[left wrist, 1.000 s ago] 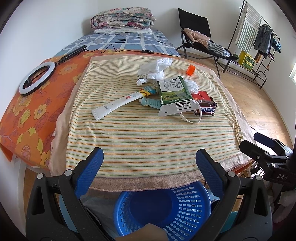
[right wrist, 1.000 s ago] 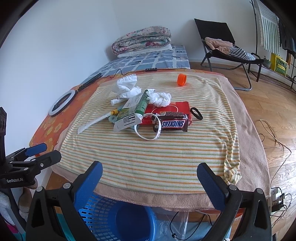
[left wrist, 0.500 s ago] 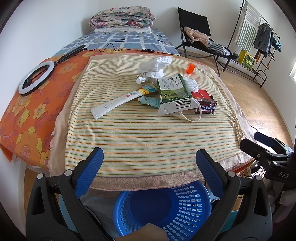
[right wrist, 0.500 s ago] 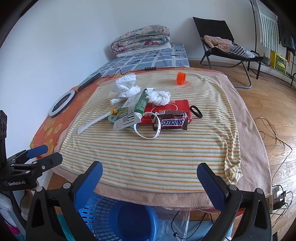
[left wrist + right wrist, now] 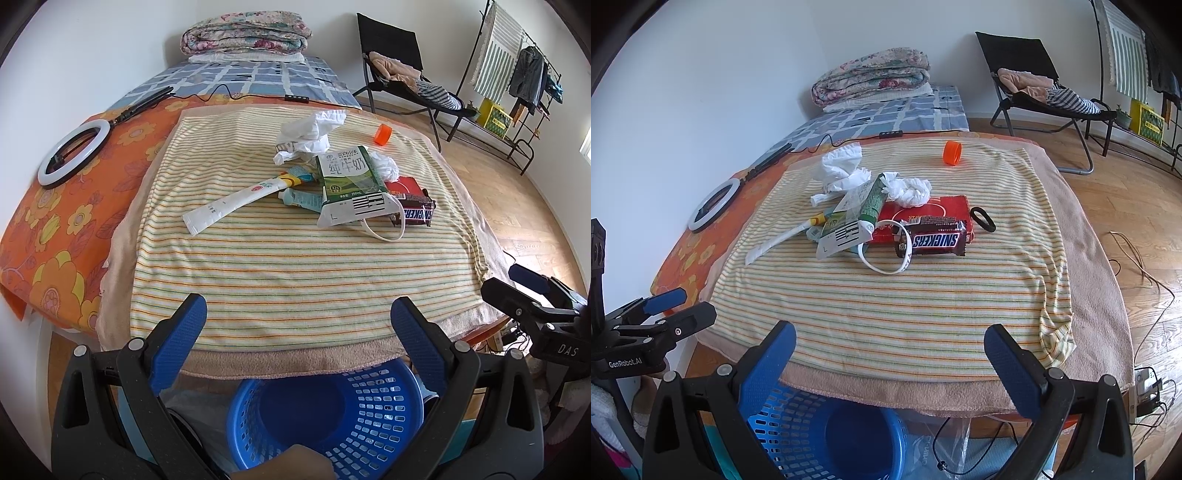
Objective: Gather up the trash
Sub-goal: 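Move both tools toward the trash pile on the striped towel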
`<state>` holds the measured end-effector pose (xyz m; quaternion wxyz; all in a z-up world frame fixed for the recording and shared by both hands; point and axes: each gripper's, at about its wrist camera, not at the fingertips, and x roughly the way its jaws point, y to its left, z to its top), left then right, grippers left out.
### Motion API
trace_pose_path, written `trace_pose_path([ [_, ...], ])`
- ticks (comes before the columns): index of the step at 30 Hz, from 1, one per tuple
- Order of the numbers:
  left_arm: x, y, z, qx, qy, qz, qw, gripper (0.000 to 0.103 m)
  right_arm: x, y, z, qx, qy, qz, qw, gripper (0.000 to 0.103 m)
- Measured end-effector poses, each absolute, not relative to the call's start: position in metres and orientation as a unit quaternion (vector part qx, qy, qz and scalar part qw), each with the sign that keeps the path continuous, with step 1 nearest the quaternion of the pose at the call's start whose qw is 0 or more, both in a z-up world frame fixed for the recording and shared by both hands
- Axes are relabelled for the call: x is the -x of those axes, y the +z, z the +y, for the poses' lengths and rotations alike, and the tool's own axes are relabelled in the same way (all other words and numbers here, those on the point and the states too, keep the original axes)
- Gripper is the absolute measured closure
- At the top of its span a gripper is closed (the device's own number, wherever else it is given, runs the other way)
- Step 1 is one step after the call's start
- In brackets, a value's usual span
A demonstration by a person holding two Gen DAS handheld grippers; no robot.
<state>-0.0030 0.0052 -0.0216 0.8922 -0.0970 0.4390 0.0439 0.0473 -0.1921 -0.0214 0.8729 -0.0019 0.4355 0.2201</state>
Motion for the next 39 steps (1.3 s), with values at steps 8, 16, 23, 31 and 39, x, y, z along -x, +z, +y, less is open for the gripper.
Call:
trace_pose_path([
  [8,0.004,-0.024,0.006,0.097,0.044,0.441,0.891,0.001,-0.047,-0.023,-0.192,0.002,0.22,0.436,0.873,0.0],
  [16,0.003,-0.024,0.006,0.097,0.044,0.44,0.892,0.001,-0.047,-0.022,-0.192,0.002,0.22,0.436,0.873,0.0],
  [23,0.003,-0.027,0.009,0.097,0.048,0.437,0.893,0.001,-0.049,-0.026,-0.195,-0.005,0.215,0.437,0.873,0.0],
  [31,-0.009,-0.022,0.01,0.091,0.051,0.434,0.895,0.001,-0.058,-0.02,-0.195,-0.014,0.21,0.435,0.876,0.0],
  [39,-0.045,-0.013,0.019,0.114,0.048,0.442,0.888,0.001,-0.078,-0.01,-0.199,-0.022,0.213,0.423,0.881,0.0],
])
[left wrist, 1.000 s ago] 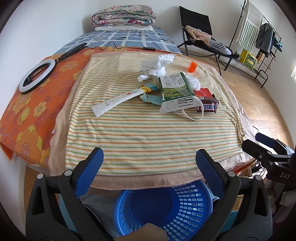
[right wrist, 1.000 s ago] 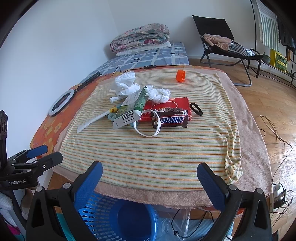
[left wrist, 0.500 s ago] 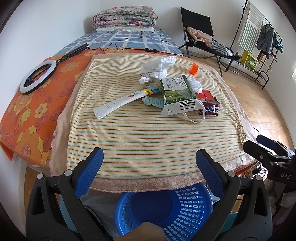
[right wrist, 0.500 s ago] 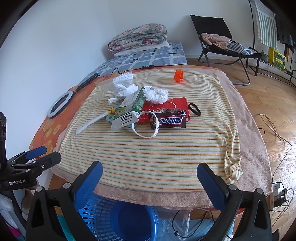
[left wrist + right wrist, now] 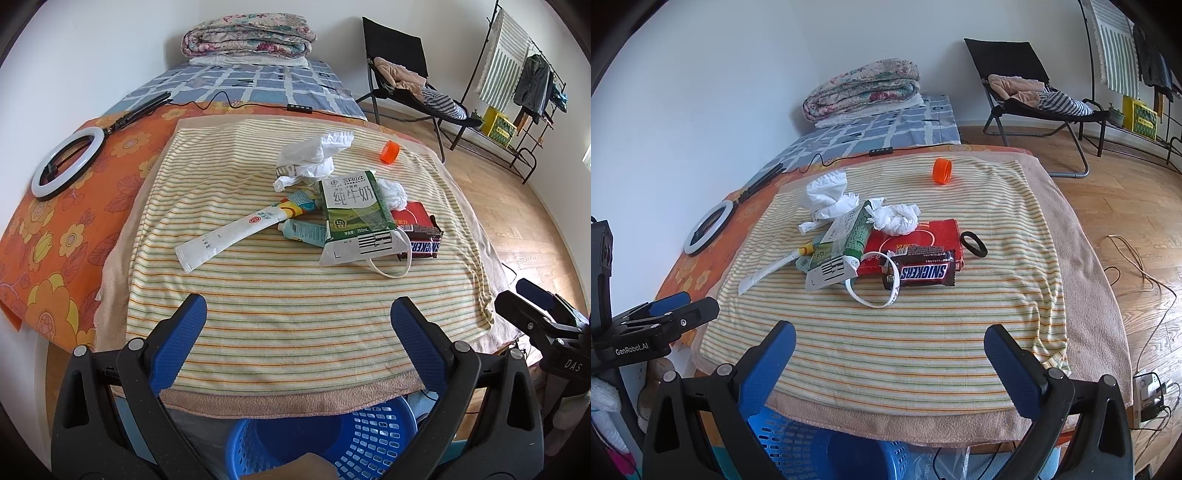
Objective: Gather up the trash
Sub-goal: 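Move both tools toward the trash pile on the striped towel, then grasp the white plastic bag with the left gripper while the right grasps white tissues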
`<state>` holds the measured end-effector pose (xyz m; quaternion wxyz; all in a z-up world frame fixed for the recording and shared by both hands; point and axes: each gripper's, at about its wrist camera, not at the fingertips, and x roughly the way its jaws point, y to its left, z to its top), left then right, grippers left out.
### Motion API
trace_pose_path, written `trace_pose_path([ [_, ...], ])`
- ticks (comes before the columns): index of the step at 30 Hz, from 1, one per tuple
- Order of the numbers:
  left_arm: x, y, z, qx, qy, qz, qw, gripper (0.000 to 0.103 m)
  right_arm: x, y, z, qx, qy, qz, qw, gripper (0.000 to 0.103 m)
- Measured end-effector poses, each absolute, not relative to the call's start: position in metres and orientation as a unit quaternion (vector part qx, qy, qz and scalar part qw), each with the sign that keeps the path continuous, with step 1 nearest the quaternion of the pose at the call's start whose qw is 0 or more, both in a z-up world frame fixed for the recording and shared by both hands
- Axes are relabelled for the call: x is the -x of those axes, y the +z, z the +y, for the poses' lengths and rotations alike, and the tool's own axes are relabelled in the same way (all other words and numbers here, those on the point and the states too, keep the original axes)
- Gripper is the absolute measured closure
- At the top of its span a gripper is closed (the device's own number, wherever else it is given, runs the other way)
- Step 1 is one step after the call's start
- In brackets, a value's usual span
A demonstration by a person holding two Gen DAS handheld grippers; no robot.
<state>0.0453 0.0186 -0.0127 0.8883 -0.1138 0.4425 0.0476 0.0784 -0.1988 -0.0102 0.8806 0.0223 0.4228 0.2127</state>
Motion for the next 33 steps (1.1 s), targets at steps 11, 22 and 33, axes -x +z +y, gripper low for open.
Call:
trace_pose_path([
  [11,-0.113,-0.007,0.04,0.173,0.05,0.431,0.884,0.001,-0.142,-0.007,-0.193,-0.015,0.223,0.441,0.869,0.0],
  [22,-0.194,-0.027,0.04,0.171,0.05,0.437,0.882,0.001,-0.237,-0.037,-0.204,-0.121,0.218,0.474,0.844,0.012],
  [33,-0.255,-0.075,0.041,0.16,0.077,0.463,0.868,0.007,-0.274,-0.059,-0.174,-0.123,0.23,0.492,0.83,0.023],
])
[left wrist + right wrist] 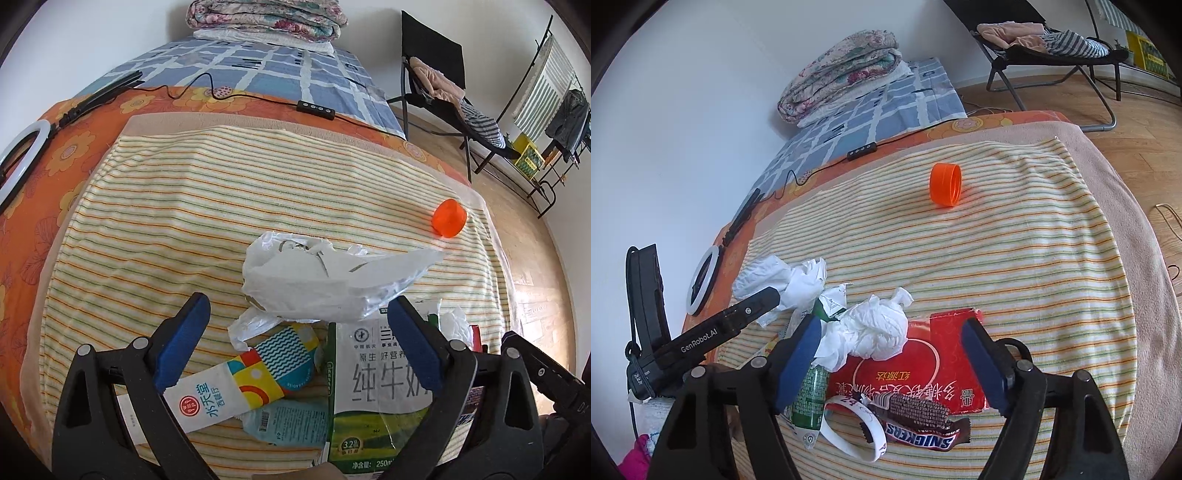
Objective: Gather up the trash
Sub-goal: 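Grasp the white plastic bag with the left gripper while the right grasps white tissues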
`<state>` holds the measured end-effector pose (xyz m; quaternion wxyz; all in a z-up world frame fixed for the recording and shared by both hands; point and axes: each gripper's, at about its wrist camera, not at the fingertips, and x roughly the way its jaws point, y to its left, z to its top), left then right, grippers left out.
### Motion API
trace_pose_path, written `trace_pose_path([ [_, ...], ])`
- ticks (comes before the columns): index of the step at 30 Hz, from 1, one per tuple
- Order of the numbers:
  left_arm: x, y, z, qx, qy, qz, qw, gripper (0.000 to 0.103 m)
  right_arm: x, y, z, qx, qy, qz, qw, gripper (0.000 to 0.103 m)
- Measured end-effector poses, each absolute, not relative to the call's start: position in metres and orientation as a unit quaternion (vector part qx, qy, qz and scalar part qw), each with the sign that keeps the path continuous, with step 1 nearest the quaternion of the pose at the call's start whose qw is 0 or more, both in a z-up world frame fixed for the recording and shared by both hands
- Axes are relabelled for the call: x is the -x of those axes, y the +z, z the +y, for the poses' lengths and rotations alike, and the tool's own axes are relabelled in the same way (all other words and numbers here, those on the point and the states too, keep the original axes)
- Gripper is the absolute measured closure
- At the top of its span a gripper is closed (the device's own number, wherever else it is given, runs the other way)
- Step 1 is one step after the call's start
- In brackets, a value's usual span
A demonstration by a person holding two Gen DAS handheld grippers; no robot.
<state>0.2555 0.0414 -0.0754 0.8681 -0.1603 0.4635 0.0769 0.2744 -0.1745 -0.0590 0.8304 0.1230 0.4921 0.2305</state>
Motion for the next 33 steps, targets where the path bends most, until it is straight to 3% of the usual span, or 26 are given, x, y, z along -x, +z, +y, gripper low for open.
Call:
trace_pose_path([
  [9,-0.274,-0.089,0.048,0.174,0.074,0.468,0.863,0.03,-0.294,-0.079,-0.169,-0.152,0.243,0.512,0.81,0.036],
  [15,-0.277,-0.089,0.051,0.172,0.073,0.462,0.867,0.034,-0.294,-0.085,-0.157,-0.139,0.25,0.518,0.806,0.044],
  [20,-0.276,-0.088,0.055,0.171,0.072,0.457,0.87,0.036,-0.292,-0.09,-0.148,-0.129,0.257,0.523,0.802,0.07],
  [23,-0.274,-0.085,0.058,0.173,0.075,0.451,0.872,0.036,-0.289,-0.088,-0.147,-0.128,0.258,0.516,0.807,0.081],
  [33,-0.264,-0.064,0.068,0.175,0.086,0.427,0.883,0.036,-0.28,-0.063,-0.154,-0.13,0.257,0.478,0.83,0.088],
])
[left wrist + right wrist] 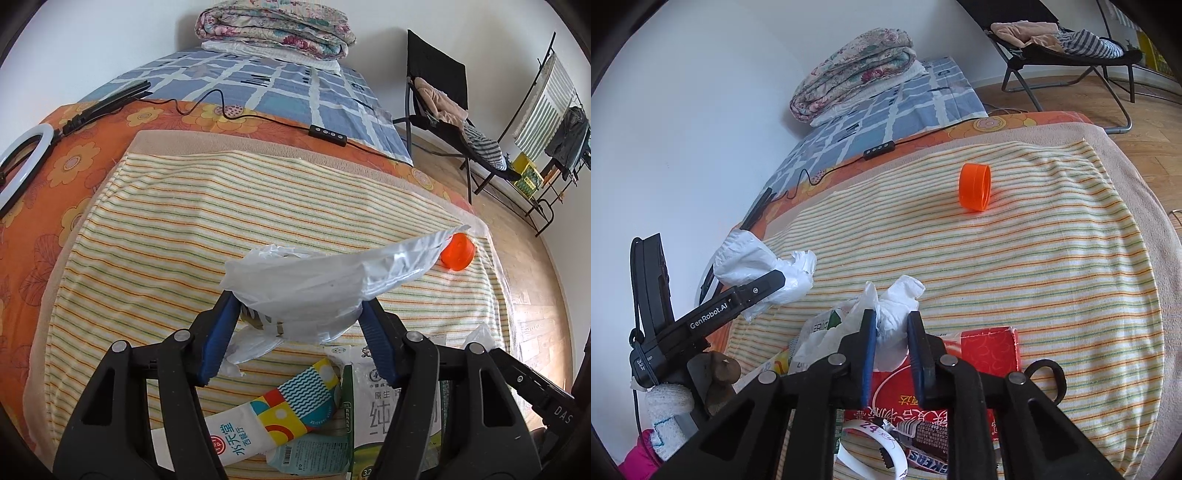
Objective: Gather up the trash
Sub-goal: 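Grasp the white plastic bag with the left gripper while the right grasps white tissues, then carry bag and tissues to the blue basket and open both grippers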
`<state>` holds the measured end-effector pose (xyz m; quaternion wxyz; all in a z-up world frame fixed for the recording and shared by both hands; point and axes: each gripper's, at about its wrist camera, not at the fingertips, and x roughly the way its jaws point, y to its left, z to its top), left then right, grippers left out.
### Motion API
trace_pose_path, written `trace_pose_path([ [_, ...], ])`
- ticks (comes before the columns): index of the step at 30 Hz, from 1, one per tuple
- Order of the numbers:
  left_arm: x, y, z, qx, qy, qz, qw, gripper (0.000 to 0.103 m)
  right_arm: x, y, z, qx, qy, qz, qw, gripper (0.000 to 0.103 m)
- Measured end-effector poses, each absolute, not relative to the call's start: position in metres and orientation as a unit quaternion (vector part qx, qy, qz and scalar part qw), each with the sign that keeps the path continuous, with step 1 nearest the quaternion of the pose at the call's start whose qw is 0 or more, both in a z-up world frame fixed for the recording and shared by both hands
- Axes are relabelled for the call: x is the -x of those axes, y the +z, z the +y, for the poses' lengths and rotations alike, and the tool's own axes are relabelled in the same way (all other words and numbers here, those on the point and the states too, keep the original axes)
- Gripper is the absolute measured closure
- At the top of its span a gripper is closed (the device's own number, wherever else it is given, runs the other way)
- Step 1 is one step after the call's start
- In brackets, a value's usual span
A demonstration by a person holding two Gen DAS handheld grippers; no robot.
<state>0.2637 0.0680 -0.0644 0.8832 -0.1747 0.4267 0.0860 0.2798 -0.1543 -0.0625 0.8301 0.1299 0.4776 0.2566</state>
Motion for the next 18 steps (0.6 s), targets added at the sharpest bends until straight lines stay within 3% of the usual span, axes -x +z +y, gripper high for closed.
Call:
trace_pose_path([
  [18,-0.18,0.0,0.068,0.169,0.057,0.403,0.898,0.036,-0.214,0.008,-0.168,-0.097,0.268,0.433,0.855,0.088],
])
